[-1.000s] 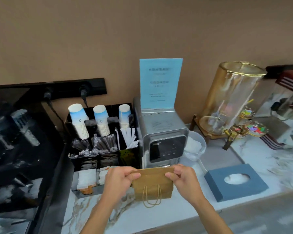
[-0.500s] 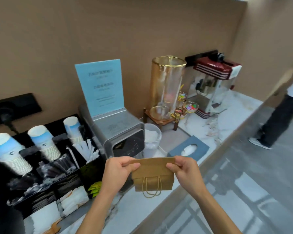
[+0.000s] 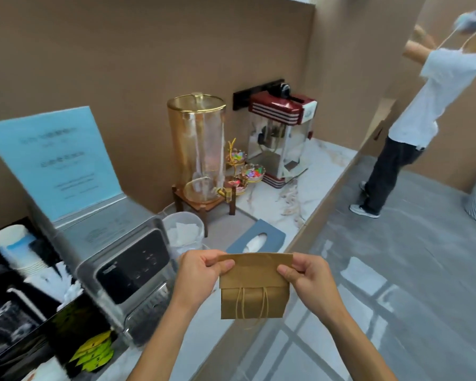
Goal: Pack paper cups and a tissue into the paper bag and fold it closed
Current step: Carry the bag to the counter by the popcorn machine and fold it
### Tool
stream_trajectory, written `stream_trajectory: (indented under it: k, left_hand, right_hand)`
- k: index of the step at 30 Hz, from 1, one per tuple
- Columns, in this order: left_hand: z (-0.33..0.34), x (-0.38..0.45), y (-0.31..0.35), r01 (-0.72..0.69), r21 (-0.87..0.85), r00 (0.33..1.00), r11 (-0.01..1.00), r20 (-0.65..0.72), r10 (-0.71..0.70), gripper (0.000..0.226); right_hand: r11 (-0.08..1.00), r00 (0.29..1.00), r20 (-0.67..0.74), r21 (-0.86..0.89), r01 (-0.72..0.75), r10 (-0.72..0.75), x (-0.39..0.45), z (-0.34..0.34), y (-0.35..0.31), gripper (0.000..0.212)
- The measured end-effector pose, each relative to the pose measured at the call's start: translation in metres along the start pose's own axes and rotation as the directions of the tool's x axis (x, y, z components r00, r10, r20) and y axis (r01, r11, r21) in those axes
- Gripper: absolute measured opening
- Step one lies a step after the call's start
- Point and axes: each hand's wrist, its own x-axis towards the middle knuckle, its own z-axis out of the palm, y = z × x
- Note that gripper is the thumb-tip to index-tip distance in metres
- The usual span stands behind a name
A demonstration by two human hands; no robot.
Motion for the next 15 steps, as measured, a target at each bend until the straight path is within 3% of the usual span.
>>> stream_trajectory:
  k: [4,8,11,15]
  left_hand:
    - [0.058,0.030,0.016,-0.035,-0.032,0.998,0.999,0.047,0.036,0.043]
    - [0.128,0.056,0.029,-0.033,-0.051,0.997,0.998,0.073,0.037,0.032]
    - [0.176,0.073,0.041,-0.040,-0.076,0.995,0.996,0.088,0.046,0.042]
    - [0.225,0.101,0.056,-0.044,-0.088,0.994,0.995,0.096,0.053,0.034]
  right_hand:
    - [1.000,1.000,0.010,0.013,-0.011,0.011,0.023,-0.060,0.016,0.019]
    - [1.000,0.999,0.028,0.013,-0.020,0.020,0.044,-0.128,0.040,0.018]
    - [0.999,0.999,0.018,0.009,-0.031,0.031,0.061,-0.175,0.056,0.012]
    - [0.998,0.998,-0.002,0.027,-0.057,0.057,0.089,-0.223,0.071,0.011]
